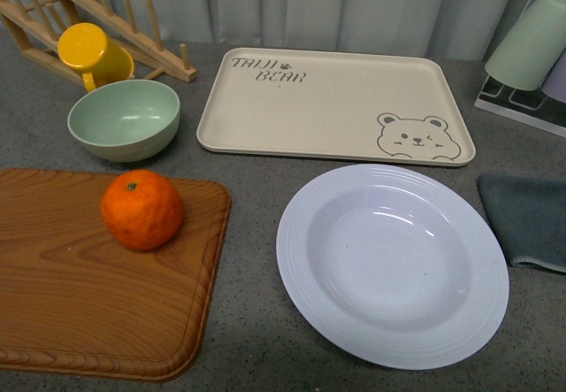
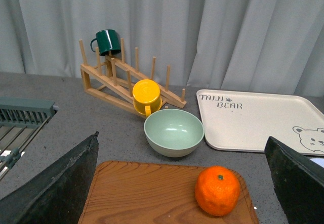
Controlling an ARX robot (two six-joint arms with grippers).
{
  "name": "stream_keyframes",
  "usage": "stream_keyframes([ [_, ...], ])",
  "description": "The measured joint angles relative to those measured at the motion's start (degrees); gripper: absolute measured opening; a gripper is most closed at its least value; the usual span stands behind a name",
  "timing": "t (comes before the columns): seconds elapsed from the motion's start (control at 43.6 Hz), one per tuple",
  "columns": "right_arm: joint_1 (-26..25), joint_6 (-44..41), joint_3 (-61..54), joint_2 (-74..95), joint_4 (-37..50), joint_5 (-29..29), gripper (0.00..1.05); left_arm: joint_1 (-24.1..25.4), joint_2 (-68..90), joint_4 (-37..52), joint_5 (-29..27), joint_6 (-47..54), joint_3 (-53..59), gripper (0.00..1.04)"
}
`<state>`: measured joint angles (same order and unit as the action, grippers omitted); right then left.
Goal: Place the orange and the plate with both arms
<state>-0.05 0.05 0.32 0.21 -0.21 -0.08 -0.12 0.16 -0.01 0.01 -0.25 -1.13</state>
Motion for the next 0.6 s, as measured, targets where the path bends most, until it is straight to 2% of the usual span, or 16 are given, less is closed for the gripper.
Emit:
stream_keyframes([
  [0.596,0.0,0.0,0.0,0.0,0.0,0.0,0.95,0.0,0.0,0.0,0.0,0.0,0.0,0.98],
])
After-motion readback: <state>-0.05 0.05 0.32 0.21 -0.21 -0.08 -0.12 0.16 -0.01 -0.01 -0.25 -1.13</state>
